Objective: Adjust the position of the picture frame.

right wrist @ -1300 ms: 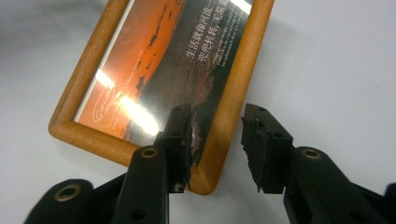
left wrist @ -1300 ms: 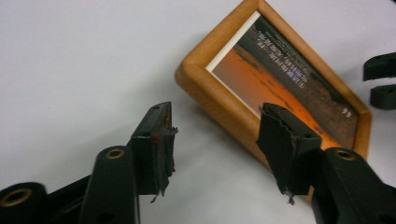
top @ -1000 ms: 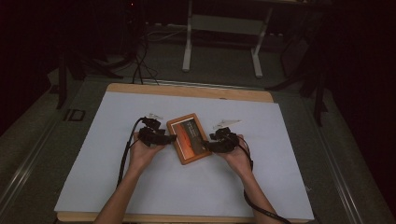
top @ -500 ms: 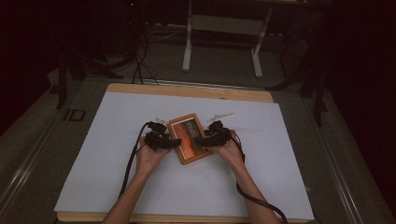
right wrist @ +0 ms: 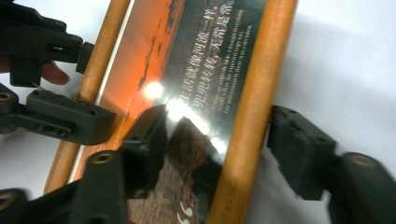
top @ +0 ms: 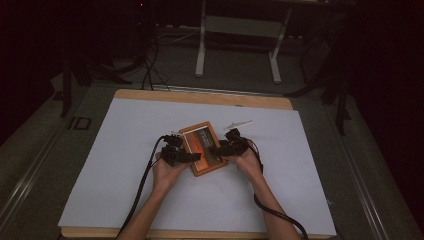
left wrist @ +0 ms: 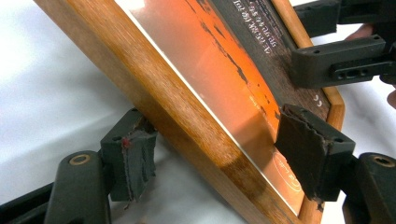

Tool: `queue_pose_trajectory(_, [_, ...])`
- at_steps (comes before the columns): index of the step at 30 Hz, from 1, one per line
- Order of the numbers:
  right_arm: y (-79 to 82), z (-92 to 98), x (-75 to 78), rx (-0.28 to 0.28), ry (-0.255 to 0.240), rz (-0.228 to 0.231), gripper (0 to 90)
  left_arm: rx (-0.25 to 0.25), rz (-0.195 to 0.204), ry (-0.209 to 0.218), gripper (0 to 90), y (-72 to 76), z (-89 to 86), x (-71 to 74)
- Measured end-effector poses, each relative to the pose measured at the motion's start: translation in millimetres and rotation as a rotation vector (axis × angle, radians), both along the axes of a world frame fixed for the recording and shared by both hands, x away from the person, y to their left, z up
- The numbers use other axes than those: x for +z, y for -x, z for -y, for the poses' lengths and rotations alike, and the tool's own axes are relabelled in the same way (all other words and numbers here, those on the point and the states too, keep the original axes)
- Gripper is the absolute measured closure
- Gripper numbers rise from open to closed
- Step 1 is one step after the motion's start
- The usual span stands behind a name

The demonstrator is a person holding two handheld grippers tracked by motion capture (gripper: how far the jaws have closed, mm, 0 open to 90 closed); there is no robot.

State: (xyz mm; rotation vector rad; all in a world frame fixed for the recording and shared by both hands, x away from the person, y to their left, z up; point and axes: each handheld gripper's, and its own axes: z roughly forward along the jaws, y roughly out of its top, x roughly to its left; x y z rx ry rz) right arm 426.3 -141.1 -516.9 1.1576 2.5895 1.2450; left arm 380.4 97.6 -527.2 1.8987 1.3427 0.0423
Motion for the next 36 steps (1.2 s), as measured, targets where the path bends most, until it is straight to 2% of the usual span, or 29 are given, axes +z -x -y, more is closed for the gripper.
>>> queue_pose_trajectory(2, [0.2,1.3,-0.5,-0.004,-0.006,-0.005,43.5,0.004,0.0,0.006,30.2,-0.3,-0.4,-0.1])
queue_pose_trajectory(3, [-1.4,3.4,-1.8,-0.006,-0.023,-0.027,42.8,0.008,0.0,0.011,31.4,-0.7,-0.9,-0.2])
queue_pose_trajectory(11, [-10.0,4.0,-6.8,0.01,-0.06,-0.089,35.9,0.01,-0.004,0.013,32.8,-1.7,-1.9,0.7])
queue_pose_trajectory(13, [-12.3,3.8,-10.3,0.018,-0.086,-0.129,34.8,0.006,-0.006,0.013,33.0,-3.0,-2.3,0.9])
queue_pose_trajectory(15, [-8.8,4.2,-10.0,-0.008,-0.087,-0.118,35.7,-0.001,-0.004,0.015,33.2,-3.8,-2.4,0.8])
queue_pose_trajectory(17, [-8.8,4.2,-10.0,-0.008,-0.087,-0.118,35.7,-0.003,-0.003,0.018,33.6,-4.1,-2.6,0.7])
queue_pose_trajectory(19, [-5.4,7.9,-8.7,-0.037,-0.101,-0.117,38.3,-0.011,0.015,0.044,36.7,-4.7,-4.6,1.9])
queue_pose_trajectory(22, [-1.7,9.7,-4.1,-0.055,-0.087,-0.113,40.2,-0.027,0.03,0.041,38.9,-5.2,-3.7,4.6])
queue_pose_trajectory(24, [0.6,11.2,-1.6,-0.07,-0.082,-0.116,41.8,-0.033,0.033,0.049,40.1,-6.4,-3.8,5.8])
queue_pose_trajectory(27, [3.7,16.2,-0.3,-0.095,-0.102,-0.128,45.7,-0.039,0.035,0.066,42.4,-7.7,-4.1,6.8])
queue_pose_trajectory(32, [8.1,20.8,6.1,-0.128,-0.128,-0.141,51.7,-0.055,0.026,0.135,44.2,-9.5,-2.2,8.8])
queue_pose_trajectory(36, [10.7,26.3,11.9,-0.15,-0.155,-0.162,56.3,-0.056,0.04,0.166,48.4,-8.4,-3.1,13.9])
